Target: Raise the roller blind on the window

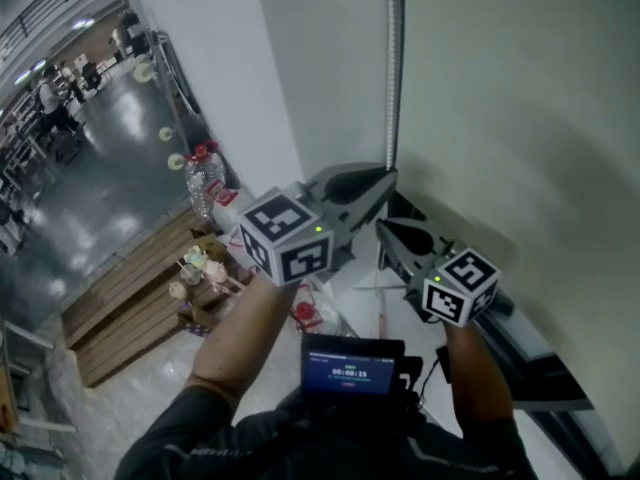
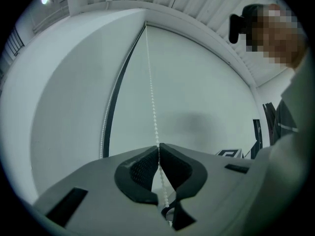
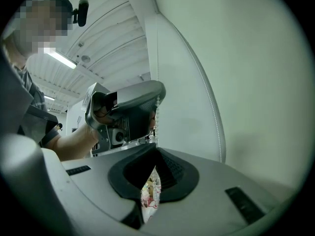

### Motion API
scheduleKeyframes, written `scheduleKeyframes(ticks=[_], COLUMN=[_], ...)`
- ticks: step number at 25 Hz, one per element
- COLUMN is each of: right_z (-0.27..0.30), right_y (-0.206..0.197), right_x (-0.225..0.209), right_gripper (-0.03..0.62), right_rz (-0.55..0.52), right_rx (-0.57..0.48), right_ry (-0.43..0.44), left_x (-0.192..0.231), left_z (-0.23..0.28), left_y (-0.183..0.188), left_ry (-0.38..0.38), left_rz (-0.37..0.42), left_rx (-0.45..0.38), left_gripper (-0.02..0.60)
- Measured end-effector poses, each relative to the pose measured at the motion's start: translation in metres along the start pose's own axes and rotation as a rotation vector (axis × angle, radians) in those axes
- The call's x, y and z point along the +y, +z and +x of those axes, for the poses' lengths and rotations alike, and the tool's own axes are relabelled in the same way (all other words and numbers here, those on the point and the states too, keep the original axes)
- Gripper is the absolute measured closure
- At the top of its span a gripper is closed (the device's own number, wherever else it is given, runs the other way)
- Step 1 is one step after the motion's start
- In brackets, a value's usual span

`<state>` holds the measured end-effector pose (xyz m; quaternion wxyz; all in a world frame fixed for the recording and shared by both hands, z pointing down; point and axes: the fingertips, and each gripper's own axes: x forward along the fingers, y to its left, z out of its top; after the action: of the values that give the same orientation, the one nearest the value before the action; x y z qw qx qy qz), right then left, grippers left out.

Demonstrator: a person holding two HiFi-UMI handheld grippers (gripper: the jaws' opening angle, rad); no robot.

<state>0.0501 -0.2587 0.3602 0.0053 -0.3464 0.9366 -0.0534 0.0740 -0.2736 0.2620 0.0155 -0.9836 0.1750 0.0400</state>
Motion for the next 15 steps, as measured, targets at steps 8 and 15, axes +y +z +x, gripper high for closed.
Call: scheduleKeyframes(ticks=[8,15], right_z=[0.003,0.007], right_y=[-0.004,-0.039], right_x=[-0.002,-0.004], right_gripper=[0.594,0.594], right_rz=[0.004,0.042], right_rx=[0.009,0.073], right_ry=[0.006,0.001], left_x=[0.001,0.003], left_z=[-0.003,-0.009], left_y=[-0.006,-0.041], left_ry=[-0.015,0.004], left_rz=[-0.027,-0.051], left_rx=[-0.028,0.004], left_gripper=[0.584,0.584])
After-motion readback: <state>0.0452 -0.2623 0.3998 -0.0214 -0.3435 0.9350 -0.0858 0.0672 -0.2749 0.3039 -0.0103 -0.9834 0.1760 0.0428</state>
